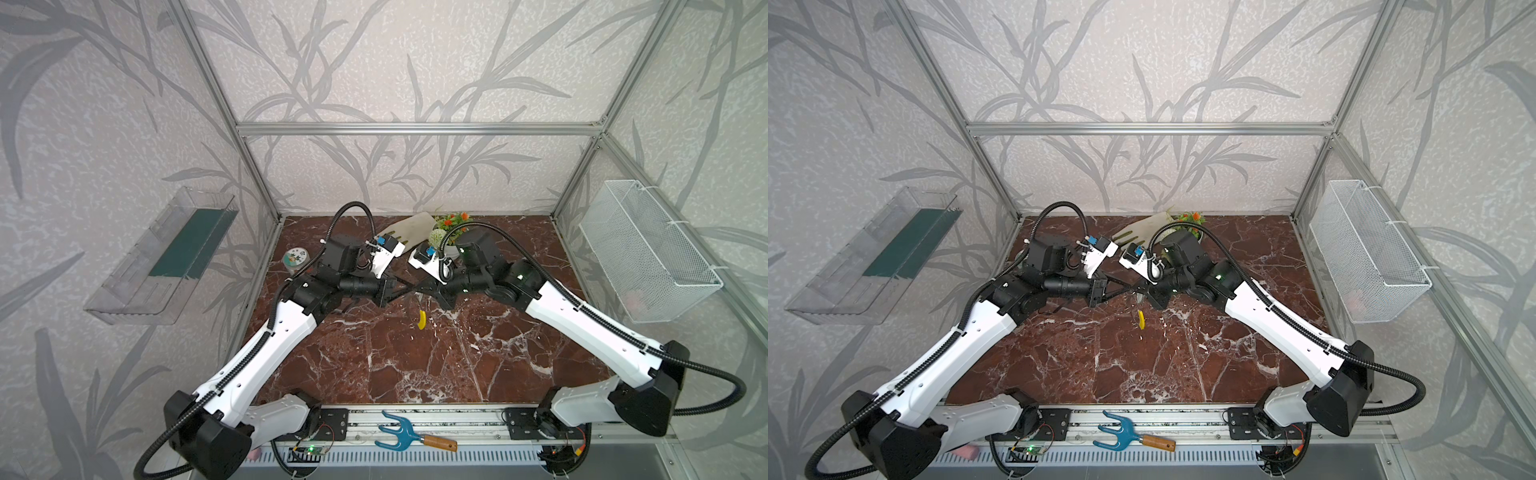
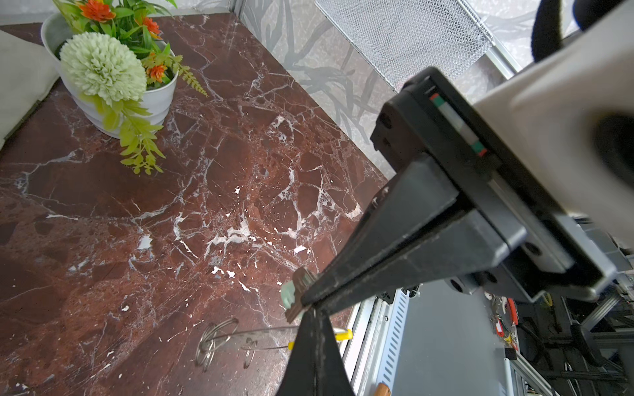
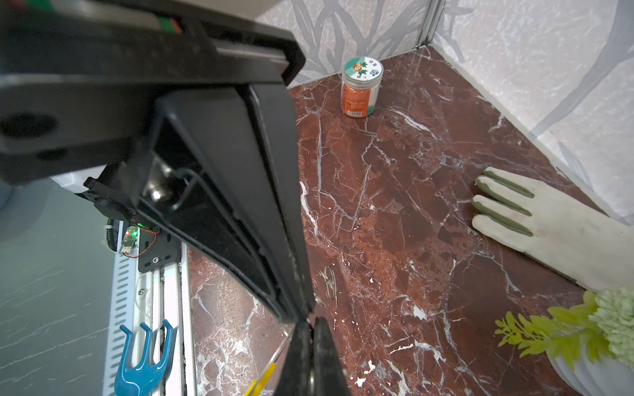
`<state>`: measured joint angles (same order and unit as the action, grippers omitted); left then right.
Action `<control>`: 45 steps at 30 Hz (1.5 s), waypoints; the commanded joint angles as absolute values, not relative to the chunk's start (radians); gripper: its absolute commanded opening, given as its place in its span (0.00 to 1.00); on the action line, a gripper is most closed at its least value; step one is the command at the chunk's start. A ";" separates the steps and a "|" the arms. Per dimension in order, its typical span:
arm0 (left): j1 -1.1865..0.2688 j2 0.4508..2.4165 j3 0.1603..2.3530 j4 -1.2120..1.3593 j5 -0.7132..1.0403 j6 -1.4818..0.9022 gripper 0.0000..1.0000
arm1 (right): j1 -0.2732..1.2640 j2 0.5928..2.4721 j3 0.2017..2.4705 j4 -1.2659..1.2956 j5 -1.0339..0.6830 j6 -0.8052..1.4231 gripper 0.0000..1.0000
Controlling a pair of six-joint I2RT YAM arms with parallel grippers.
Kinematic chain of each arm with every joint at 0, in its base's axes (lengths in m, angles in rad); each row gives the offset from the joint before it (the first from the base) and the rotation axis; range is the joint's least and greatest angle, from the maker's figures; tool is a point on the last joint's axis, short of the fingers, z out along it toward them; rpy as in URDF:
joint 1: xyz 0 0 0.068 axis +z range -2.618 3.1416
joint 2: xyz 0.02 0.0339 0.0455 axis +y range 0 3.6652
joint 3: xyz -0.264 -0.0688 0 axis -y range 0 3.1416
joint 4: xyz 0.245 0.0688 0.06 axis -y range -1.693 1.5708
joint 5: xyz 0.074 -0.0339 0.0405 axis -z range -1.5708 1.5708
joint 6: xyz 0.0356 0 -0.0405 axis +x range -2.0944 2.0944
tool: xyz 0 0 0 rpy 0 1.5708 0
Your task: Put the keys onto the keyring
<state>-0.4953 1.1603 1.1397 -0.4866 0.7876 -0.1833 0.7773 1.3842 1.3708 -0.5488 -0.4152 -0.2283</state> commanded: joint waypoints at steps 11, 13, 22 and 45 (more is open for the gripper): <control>-0.498 1.166 1.148 -0.515 0.840 -0.147 0.11 | 0.778 1.353 1.358 -0.520 -0.413 -0.209 0.00; -0.498 1.165 1.146 -0.517 0.841 -0.147 0.11 | 0.778 1.355 1.359 -0.519 -0.416 -0.209 0.00; -0.502 1.182 1.154 -0.525 0.847 -0.145 0.11 | 0.778 1.357 1.362 -0.523 -0.428 -0.211 0.00; -0.510 1.179 1.164 -0.508 0.778 -0.139 0.00 | 0.779 1.379 1.364 -0.531 -0.444 -0.223 0.00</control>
